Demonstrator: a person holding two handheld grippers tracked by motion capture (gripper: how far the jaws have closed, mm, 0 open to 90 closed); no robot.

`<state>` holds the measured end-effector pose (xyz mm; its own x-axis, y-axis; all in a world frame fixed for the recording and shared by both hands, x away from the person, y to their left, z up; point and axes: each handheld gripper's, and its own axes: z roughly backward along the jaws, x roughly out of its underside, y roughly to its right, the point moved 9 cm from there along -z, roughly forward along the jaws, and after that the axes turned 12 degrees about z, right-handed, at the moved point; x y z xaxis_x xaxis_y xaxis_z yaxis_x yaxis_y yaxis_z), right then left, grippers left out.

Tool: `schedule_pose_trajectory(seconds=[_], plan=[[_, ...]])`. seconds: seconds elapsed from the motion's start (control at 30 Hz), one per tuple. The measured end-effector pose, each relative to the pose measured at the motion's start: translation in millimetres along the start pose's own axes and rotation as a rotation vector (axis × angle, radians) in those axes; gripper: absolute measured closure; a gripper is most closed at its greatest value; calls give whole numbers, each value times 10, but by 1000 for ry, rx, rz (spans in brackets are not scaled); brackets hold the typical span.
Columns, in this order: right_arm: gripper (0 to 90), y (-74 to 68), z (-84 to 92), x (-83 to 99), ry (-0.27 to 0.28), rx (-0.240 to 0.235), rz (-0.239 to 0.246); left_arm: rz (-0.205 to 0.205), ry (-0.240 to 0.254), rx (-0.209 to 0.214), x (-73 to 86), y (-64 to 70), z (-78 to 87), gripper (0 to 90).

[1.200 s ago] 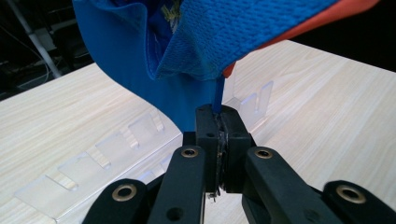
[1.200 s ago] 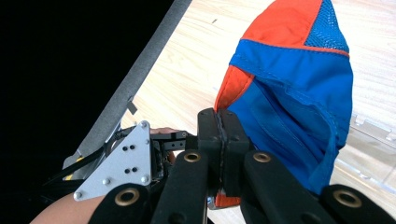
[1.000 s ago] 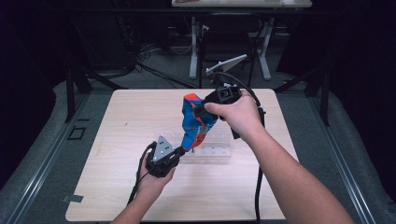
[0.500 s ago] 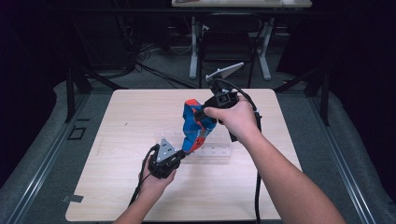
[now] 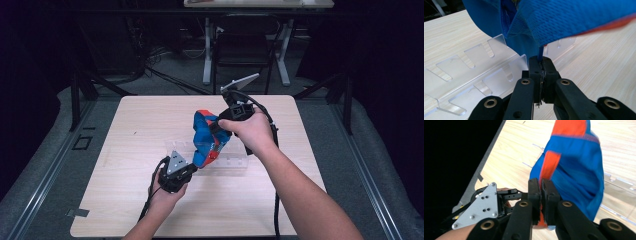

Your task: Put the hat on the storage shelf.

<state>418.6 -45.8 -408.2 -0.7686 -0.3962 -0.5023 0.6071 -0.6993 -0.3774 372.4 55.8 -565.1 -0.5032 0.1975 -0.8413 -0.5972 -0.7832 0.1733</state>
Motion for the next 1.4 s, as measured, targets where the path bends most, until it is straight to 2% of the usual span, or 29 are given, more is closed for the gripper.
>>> schedule_pose_trajectory(seconds=[0.13,0.27,0.4,0.47,0.67,1.1,1.4], plan=[[773,10,-4,0,8,5,8,2,-1,3,-1,-2,-1,886],[750,15,-1,-5,23,19,2,1,-2,3,-1,-1,-1,887],[739,23,24,-3,28,25,5,5,-4,4,-2,-18,3,886],[731,70,53,16,22,51,21,8,-7,4,1,-24,7,886],[728,112,105,13,49,51,1,14,-5,5,0,-29,7,884],[729,171,157,61,46,62,4,19,6,-12,-3,-54,22,874],[701,186,199,80,53,70,5,45,20,-14,2,-119,111,740]])
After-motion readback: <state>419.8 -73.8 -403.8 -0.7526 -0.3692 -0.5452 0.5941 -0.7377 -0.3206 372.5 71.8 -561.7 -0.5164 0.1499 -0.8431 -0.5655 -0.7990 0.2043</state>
